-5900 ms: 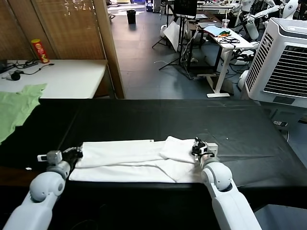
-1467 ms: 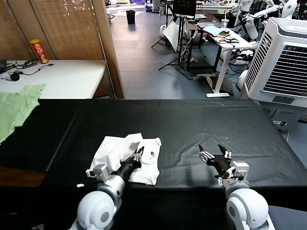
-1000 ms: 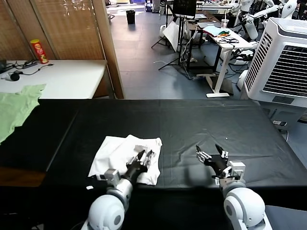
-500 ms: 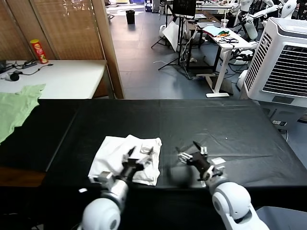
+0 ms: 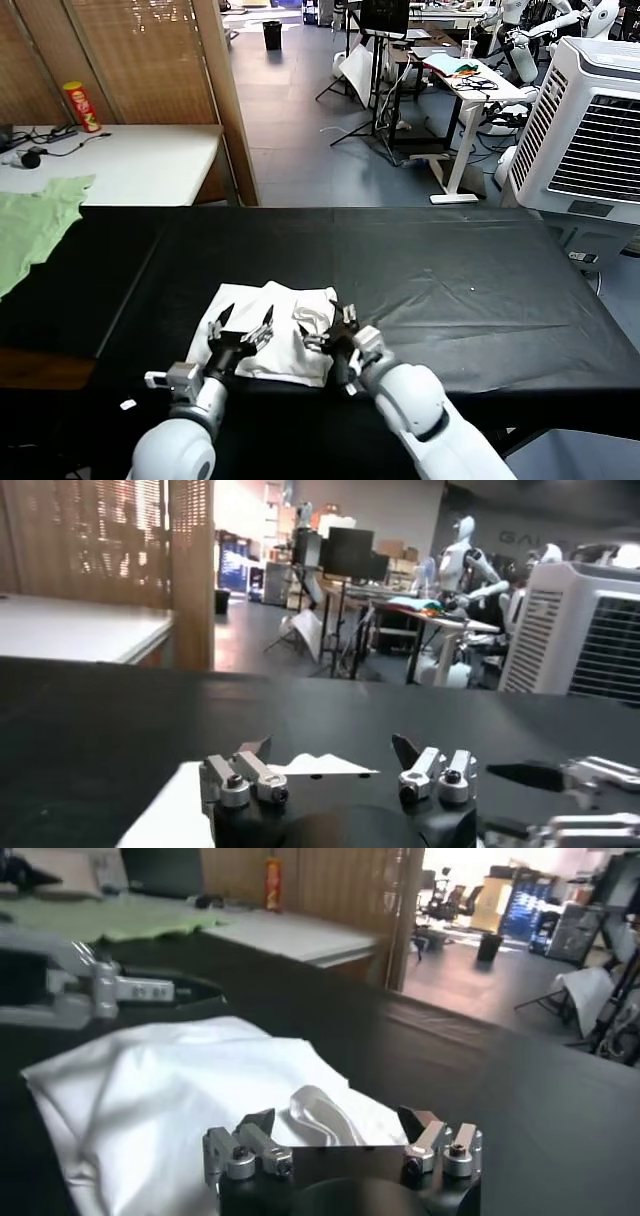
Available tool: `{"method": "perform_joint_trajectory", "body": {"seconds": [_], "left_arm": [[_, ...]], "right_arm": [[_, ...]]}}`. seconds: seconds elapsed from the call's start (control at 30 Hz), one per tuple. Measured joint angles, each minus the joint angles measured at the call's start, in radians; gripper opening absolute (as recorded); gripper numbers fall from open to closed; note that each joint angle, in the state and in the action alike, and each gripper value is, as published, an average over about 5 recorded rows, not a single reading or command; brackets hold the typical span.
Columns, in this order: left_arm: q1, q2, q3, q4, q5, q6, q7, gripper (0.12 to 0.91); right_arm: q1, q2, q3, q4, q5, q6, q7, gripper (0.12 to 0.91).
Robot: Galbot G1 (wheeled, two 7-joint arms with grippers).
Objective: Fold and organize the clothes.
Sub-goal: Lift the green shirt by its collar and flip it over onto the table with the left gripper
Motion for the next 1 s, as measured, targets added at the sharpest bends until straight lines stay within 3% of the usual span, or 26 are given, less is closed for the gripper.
{"method": "perform_joint_trajectory", "body": {"seconds": [0.37,0.5,0.63,0.77,1.0], "left_arm": [[0.016,-0.012,-0.003,0.005,0.010,-0.008,0.000,0.798],[0.016,-0.011,-0.008,0.005,0.009,-0.012,0.000,0.798],[0.007,-0.004,-0.022,0.015,-0.005,-0.016,0.001,0.798],[-0.012,0.012,-0.044,0.032,-0.057,-0.017,0.005,0.798],[-0.057,0.057,-0.125,0.098,-0.231,-0.032,0.047,0.798]], "right_arm": [[0.023,0.056,0.002,-0.083,-0.044,0.009,0.013,0.798],[0.007,0.066,0.043,-0.065,-0.045,0.020,0.050,0.798],[-0.017,0.072,0.109,-0.036,-0.069,0.041,0.115,0.798],[-0.052,0.069,0.175,0.000,-0.081,0.047,0.146,0.798],[-0.140,0.046,0.266,0.090,-0.029,0.047,0.128,0.798]]}}
